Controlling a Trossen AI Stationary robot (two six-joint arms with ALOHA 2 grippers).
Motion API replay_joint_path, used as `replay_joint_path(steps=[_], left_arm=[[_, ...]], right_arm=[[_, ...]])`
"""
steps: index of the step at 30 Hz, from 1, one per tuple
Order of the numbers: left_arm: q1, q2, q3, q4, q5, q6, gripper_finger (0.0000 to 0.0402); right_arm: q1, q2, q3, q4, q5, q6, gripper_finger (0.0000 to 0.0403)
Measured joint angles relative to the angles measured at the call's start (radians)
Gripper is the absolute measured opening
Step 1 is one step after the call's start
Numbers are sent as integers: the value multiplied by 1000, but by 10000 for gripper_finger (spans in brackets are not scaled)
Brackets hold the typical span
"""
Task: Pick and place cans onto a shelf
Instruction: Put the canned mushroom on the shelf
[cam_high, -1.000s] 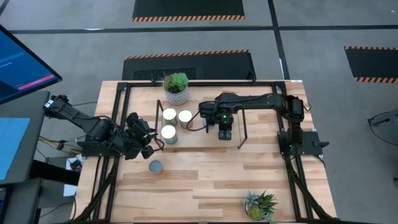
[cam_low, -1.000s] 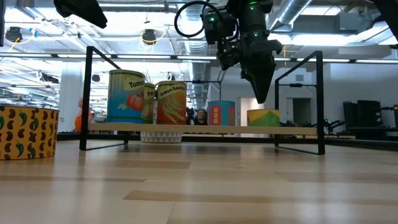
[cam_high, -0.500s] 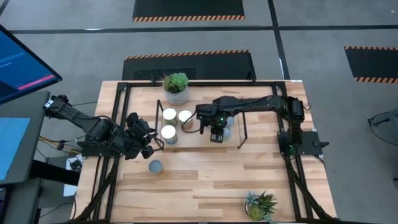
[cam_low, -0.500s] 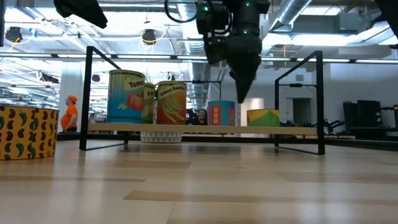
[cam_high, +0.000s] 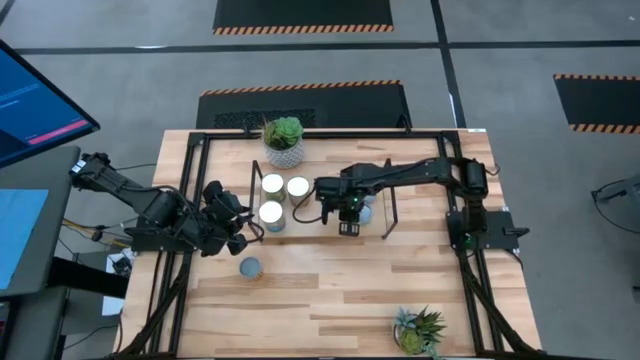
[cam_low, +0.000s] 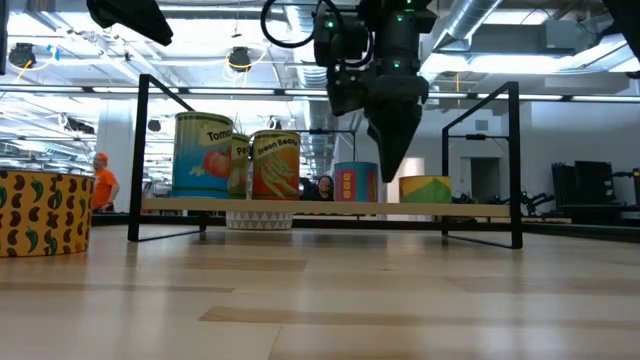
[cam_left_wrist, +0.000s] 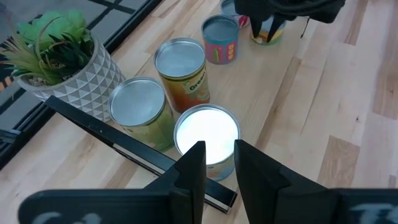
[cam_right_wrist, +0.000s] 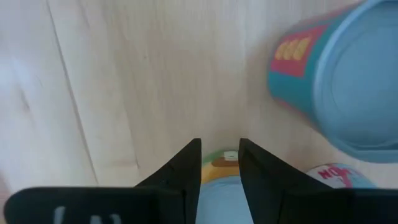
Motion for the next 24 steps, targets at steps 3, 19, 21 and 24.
replay_joint_path(steps=[3, 19, 21, 24], left_arm=[[0, 0, 0, 0, 0, -1, 73], [0, 0, 0, 0, 21, -8, 73], [0, 0, 0, 0, 21, -8, 73], [0, 0, 0, 1, 21, -8, 73]], right_arm=[[-1, 0, 0, -22, -1, 0, 128], [-6, 0, 0, -79, -1, 0, 128], [-6, 0, 0, -79, -1, 0, 127], [-6, 0, 0, -79, -1, 0, 127]])
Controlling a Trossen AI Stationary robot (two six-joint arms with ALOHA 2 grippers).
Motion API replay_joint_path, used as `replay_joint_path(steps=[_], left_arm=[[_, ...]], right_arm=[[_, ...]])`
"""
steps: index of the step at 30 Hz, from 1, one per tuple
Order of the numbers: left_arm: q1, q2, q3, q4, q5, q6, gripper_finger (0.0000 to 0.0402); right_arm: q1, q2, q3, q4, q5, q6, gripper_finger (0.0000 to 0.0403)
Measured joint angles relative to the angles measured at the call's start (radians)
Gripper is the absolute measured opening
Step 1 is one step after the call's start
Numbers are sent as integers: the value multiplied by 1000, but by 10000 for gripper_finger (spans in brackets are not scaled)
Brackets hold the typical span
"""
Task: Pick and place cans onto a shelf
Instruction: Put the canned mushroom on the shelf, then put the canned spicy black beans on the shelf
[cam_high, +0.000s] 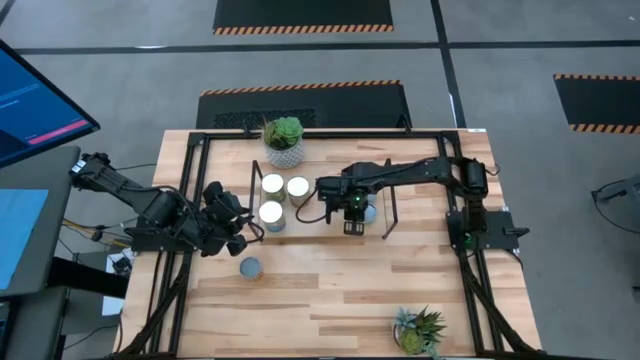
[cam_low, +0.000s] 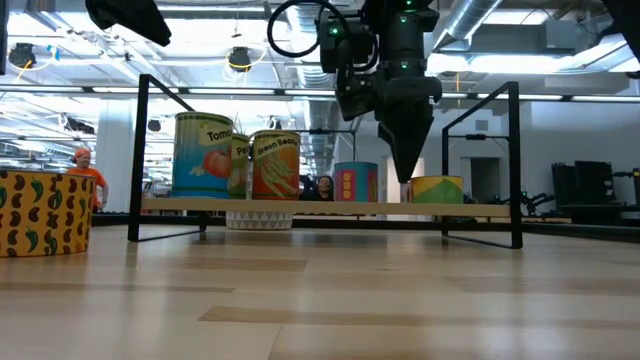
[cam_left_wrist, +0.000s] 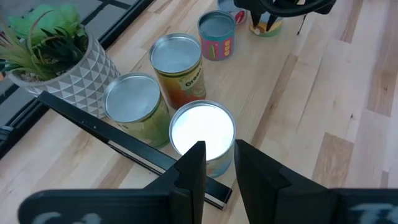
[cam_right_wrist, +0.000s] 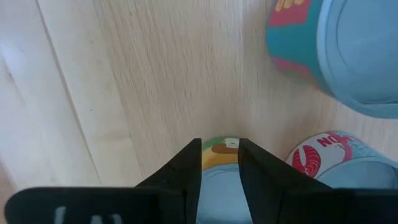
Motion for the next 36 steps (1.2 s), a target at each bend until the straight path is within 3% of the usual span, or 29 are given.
replay_joint_path(steps=[5, 12, 21, 26, 30, 36], left_arm=[[0, 0, 0, 0, 0, 0, 73], [0, 0, 0, 5, 26, -22, 73], [0, 0, 0, 0, 261, -118, 73], [-18, 0, 0, -121, 398, -206, 73], [-67, 1, -12, -242, 401, -345, 73], [-173, 0, -66, -209, 390, -463, 82]], right_arm=[[2, 0, 13, 6, -3, 26, 127], [29, 0, 179, -137, -16, 36, 127], [101, -1, 429, -334, -32, 100, 127], [132, -1, 504, -357, -23, 158, 127], [159, -1, 508, -372, 48, 219, 127], [200, -2, 507, -412, 235, 351, 127]])
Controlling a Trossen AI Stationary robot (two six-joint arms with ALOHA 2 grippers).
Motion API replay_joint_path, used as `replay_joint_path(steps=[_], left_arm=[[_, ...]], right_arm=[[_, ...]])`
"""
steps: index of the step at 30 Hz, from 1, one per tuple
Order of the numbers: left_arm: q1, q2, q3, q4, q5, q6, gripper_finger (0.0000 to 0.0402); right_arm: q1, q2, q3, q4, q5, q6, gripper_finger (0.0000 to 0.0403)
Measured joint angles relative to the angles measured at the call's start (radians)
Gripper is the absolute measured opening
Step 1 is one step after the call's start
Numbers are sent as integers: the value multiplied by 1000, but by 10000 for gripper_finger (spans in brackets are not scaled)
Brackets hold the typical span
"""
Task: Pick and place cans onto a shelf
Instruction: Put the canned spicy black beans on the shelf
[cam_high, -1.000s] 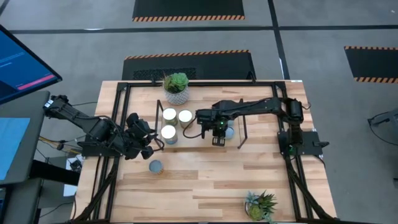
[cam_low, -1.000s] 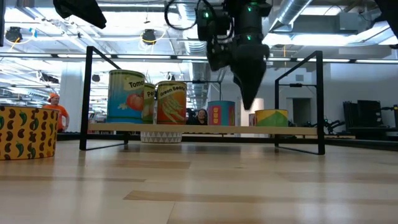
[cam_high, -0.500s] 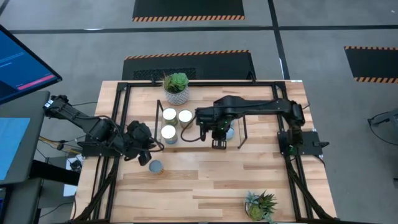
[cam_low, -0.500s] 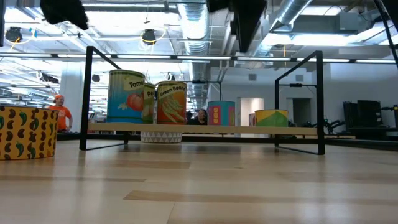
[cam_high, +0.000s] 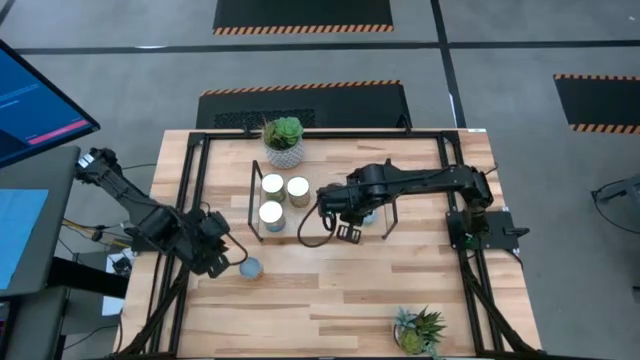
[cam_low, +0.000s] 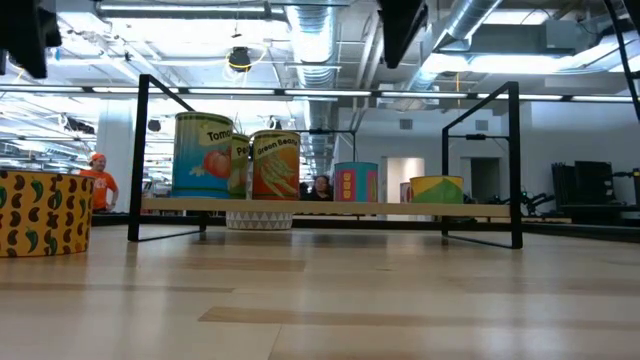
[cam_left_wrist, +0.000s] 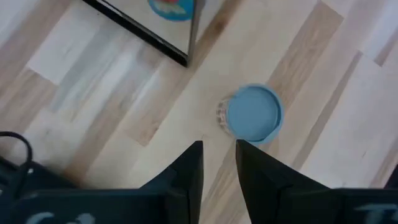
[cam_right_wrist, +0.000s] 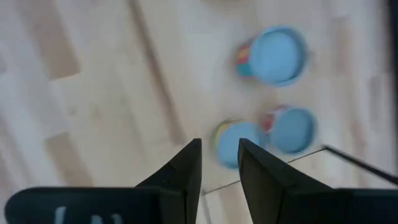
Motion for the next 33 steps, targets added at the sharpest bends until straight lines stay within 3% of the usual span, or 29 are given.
replay_joint_path(steps=[8, 16, 20, 25, 29, 33], left_arm=[[-51, 0, -99, 59, -13, -124, 120], [-50, 0, -151, 177, -23, -149, 147], [-50, 0, -152, 181, -27, -164, 149], [-45, 0, -152, 183, -37, -166, 149], [-22, 0, -155, 186, -19, -145, 149], [15, 0, -202, 236, 7, -108, 149]], right_arm=[[43, -125, 0, 0, 219, 19, 127], [45, -305, -42, 2, 461, 60, 127], [43, -464, -265, 0, 579, 174, 127], [36, -711, -637, 31, 593, 422, 127], [64, -885, -887, 219, 541, 585, 127], [100, -1004, -1073, 444, 528, 600, 127]])
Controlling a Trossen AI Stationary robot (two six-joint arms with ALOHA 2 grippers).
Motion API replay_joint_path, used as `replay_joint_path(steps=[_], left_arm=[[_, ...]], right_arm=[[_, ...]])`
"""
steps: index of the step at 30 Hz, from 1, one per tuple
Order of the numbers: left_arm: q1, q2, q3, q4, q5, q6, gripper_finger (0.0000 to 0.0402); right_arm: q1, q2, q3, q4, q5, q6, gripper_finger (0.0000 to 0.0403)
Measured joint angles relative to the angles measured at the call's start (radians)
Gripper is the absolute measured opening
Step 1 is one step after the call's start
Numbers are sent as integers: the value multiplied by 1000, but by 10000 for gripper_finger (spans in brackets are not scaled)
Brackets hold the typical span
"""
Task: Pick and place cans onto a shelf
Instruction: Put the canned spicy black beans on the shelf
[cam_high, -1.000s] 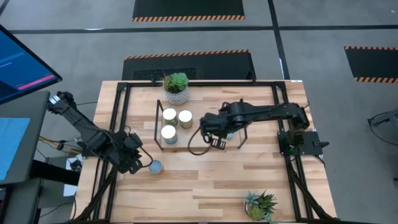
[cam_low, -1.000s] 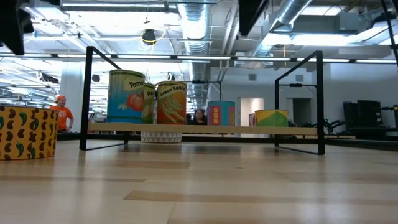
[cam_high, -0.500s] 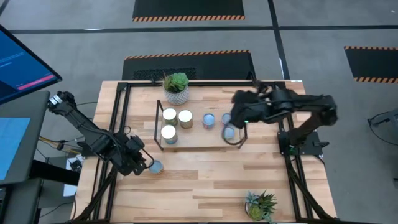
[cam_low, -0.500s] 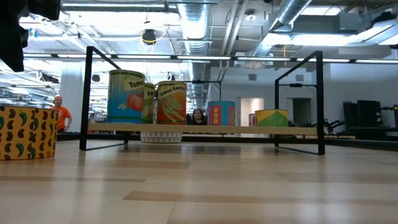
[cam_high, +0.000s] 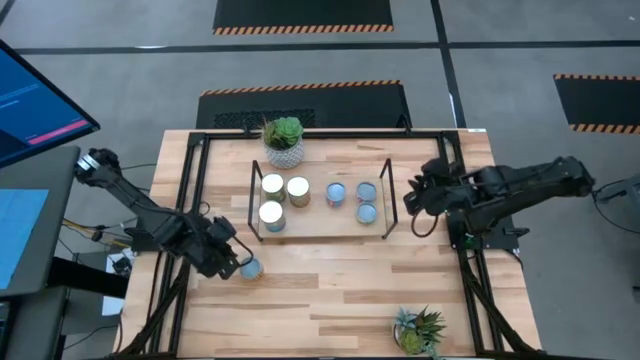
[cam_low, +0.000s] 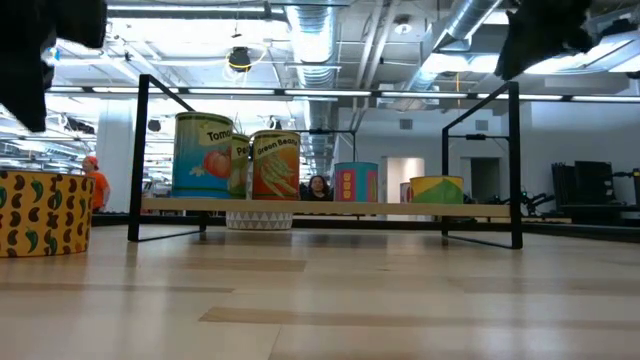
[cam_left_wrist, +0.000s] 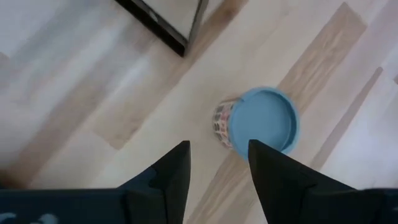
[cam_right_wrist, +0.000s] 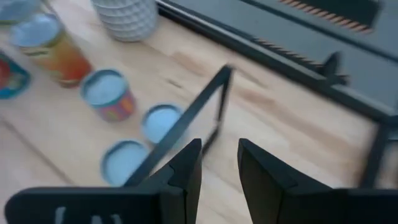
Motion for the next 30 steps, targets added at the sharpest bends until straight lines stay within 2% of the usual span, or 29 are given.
replay_joint_path(steps=[5, 11, 20, 26, 30], left_arm=[[38, 0, -106, 164, 97, 1, 149], [70, 0, -180, 330, 110, -2, 149], [82, 1, -235, 358, 134, 11, 149], [83, 54, -263, 431, 186, 33, 149], [82, 75, -264, 487, 194, 55, 127]], right_arm=[[11, -64, -87, 115, 0, 2, 127], [-6, -71, -89, 113, 0, 1, 127], [-25, -70, -89, 111, -1, -9, 127], [-24, -69, -89, 110, -3, -10, 127], [-24, -69, -89, 110, -3, -10, 127]])
